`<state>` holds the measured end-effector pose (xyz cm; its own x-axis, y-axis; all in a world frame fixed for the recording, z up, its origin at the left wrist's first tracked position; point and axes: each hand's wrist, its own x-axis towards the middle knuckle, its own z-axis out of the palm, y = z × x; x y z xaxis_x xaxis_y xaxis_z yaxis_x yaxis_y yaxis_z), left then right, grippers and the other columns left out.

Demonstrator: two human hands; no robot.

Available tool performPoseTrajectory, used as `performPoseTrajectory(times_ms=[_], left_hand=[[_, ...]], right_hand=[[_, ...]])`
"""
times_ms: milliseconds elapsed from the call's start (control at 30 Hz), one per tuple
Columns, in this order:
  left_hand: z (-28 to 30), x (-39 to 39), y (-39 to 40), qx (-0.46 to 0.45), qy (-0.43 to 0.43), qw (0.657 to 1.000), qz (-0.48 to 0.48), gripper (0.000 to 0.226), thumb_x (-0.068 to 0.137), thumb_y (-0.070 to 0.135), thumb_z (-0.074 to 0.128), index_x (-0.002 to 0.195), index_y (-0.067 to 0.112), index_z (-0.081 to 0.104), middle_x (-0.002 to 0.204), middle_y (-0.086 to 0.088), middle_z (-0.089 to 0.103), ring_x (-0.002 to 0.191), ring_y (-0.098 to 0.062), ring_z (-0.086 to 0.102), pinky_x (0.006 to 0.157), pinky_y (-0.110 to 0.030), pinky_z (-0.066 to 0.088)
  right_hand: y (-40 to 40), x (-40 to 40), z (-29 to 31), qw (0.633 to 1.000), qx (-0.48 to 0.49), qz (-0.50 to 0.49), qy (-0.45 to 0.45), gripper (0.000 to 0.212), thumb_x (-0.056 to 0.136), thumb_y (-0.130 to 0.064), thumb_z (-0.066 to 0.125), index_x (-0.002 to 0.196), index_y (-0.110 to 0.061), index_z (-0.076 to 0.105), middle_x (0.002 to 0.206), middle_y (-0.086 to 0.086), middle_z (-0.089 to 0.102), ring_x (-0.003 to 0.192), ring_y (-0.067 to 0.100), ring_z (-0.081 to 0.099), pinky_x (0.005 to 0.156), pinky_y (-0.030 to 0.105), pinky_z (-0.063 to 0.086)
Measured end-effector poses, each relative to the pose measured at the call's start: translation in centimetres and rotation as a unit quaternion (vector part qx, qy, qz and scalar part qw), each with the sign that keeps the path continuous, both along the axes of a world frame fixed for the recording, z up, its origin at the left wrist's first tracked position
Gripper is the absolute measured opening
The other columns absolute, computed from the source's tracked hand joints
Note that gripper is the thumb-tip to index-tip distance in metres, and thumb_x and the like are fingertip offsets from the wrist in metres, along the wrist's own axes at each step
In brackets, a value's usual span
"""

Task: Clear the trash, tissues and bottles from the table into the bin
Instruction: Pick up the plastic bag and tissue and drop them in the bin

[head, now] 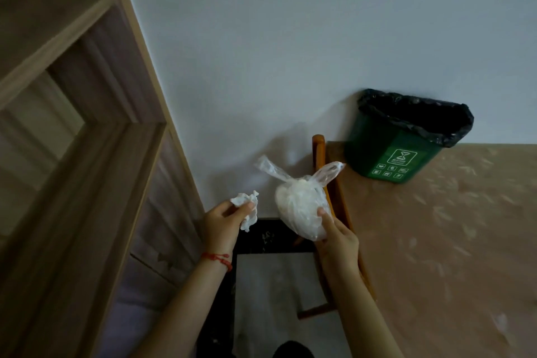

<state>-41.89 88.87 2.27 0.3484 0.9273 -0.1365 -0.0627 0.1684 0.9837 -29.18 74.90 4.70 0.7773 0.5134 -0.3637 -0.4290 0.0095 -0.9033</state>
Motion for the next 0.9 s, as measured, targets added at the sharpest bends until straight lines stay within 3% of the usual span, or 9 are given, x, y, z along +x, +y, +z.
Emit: performPoseTrajectory(times_ms=[100, 167, 300, 400, 567, 667, 800, 900], left_hand=[[0.4, 1.6, 2.1, -0.003, -0.017, 1.000, -0.005, 0.036, 0.060, 0.036, 0.072, 0.047, 0.007, 0.055, 0.051, -0.003, 0.060, 0.069, -0.014, 0.068, 0.062, -0.019, 0.050], [0.7, 2.7, 3.3, -0.001, -0.018, 1.000, -0.007, 0.033, 0.066, 0.026, 0.073, 0.048, 0.004, 0.056, 0.048, -0.001, 0.059, 0.063, -0.010, 0.067, 0.056, -0.016, 0.049], [0.9, 5.6, 6.1, 0.006, 0.014, 1.000, 0.008, 0.025, 0.073, 0.009, 0.071, 0.049, 0.015, 0.064, 0.043, 0.008, 0.059, 0.048, -0.002, 0.056, 0.046, -0.014, 0.046], [1.2, 8.3, 8.0, 0.019, 0.022, 0.999, 0.014, 0.025, 0.072, 0.006, 0.071, 0.050, 0.012, 0.062, 0.041, 0.009, 0.057, 0.046, -0.001, 0.053, 0.045, -0.013, 0.044], [2.0, 13.4, 10.1, 0.027, 0.006, 0.999, -0.019, 0.035, 0.073, 0.002, 0.069, 0.042, 0.010, 0.054, 0.039, 0.004, 0.052, 0.047, -0.007, 0.053, 0.046, -0.015, 0.043], [2.2, 16.5, 10.7, 0.021, -0.010, 0.999, -0.045, 0.038, 0.073, 0.001, 0.068, 0.040, 0.013, 0.053, 0.038, 0.007, 0.052, 0.046, -0.005, 0.053, 0.047, -0.014, 0.043], [1.9, 20.1, 11.1, 0.019, 0.006, 0.995, -0.094, 0.036, 0.074, 0.005, 0.069, 0.042, 0.015, 0.056, 0.043, 0.004, 0.053, 0.058, -0.015, 0.053, 0.058, -0.024, 0.043], [1.8, 22.5, 11.1, 0.027, 0.030, 0.990, -0.137, 0.030, 0.073, 0.009, 0.070, 0.046, 0.018, 0.063, 0.040, 0.010, 0.057, 0.049, -0.005, 0.052, 0.050, -0.017, 0.045]], right_hand=[[2.3, 1.5, 0.1, 1.000, 0.001, -0.012, -0.004, 0.011, 0.078, -0.025, 0.069, 0.075, -0.016, 0.075, 0.088, 0.007, 0.075, 0.092, 0.025, 0.069, 0.079, 0.037, 0.053], [3.8, 2.7, 0.2, 1.000, -0.003, -0.019, -0.002, 0.010, 0.077, -0.026, 0.070, 0.076, -0.018, 0.075, 0.088, 0.005, 0.075, 0.091, 0.024, 0.069, 0.081, 0.037, 0.054], [6.7, 5.5, 0.1, 1.000, 0.009, -0.027, 0.000, 0.012, 0.076, -0.028, 0.071, 0.080, -0.017, 0.075, 0.087, 0.005, 0.075, 0.088, 0.025, 0.070, 0.078, 0.037, 0.055], [8.6, 7.9, 0.1, 0.999, 0.033, -0.032, 0.007, 0.011, 0.077, -0.026, 0.071, 0.082, -0.017, 0.076, 0.087, 0.006, 0.076, 0.087, 0.025, 0.071, 0.069, 0.030, 0.056], [10.1, 11.9, 0.1, 0.996, 0.046, -0.070, 0.029, 0.017, 0.073, -0.026, 0.074, 0.085, -0.014, 0.075, 0.093, 0.012, 0.074, 0.093, 0.030, 0.069, 0.081, 0.041, 0.055], [9.7, 14.1, 0.2, 0.994, 0.049, -0.094, 0.028, 0.026, 0.066, -0.031, 0.075, 0.084, -0.012, 0.075, 0.090, 0.011, 0.075, 0.089, 0.028, 0.070, 0.076, 0.038, 0.054], [8.8, 16.2, 0.3, 0.985, 0.060, -0.151, 0.052, 0.016, 0.073, -0.022, 0.071, 0.080, -0.008, 0.074, 0.085, 0.010, 0.075, 0.083, 0.025, 0.071, 0.066, 0.032, 0.057], [7.7, 17.0, 0.4, 0.979, 0.053, -0.190, 0.052, 0.010, 0.079, -0.019, 0.068, 0.075, -0.013, 0.075, 0.083, 0.005, 0.076, 0.083, 0.023, 0.071, 0.068, 0.034, 0.058]])
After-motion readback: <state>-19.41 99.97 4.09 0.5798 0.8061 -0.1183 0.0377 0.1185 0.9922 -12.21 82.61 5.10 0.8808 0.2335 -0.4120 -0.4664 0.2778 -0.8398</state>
